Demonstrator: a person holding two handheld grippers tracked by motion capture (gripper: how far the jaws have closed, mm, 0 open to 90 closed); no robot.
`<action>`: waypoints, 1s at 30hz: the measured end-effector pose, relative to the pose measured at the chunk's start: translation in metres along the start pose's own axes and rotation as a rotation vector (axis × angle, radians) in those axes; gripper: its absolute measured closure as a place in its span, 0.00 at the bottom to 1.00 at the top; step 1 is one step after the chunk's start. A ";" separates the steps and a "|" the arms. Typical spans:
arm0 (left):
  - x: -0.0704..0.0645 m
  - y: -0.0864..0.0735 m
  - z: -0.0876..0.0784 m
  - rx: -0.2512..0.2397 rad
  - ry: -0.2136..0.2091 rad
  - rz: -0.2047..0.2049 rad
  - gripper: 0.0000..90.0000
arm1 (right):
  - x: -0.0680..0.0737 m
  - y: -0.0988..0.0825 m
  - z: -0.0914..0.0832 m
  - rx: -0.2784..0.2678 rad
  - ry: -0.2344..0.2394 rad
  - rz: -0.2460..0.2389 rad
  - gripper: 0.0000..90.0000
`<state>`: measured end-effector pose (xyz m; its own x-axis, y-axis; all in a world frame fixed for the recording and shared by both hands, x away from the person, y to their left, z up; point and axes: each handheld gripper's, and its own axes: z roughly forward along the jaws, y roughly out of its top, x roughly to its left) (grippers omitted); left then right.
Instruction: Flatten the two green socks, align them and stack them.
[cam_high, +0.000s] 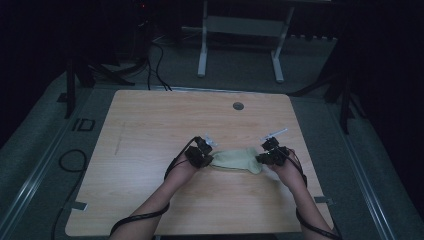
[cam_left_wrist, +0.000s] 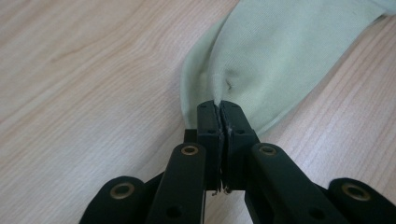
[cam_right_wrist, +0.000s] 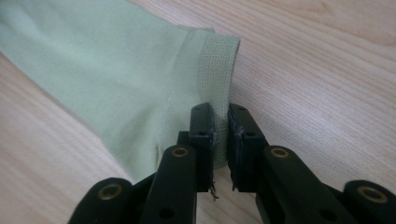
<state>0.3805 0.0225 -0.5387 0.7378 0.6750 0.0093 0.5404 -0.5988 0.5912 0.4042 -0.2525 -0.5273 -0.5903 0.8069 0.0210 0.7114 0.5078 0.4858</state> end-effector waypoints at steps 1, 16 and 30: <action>-0.001 0.000 0.001 -0.003 0.002 0.002 0.96 | 0.000 0.000 0.001 0.000 -0.006 -0.001 0.87; -0.008 0.015 -0.027 -0.142 -0.028 0.010 0.79 | 0.017 0.002 -0.024 -0.103 0.014 -0.043 0.73; -0.007 0.016 0.025 -0.039 0.034 0.031 0.85 | 0.030 -0.016 0.006 -0.042 0.096 -0.074 0.82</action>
<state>0.3942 -0.0028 -0.5494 0.7393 0.6712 0.0547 0.5011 -0.6026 0.6211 0.3774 -0.2352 -0.5399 -0.6755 0.7343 0.0664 0.6494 0.5499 0.5253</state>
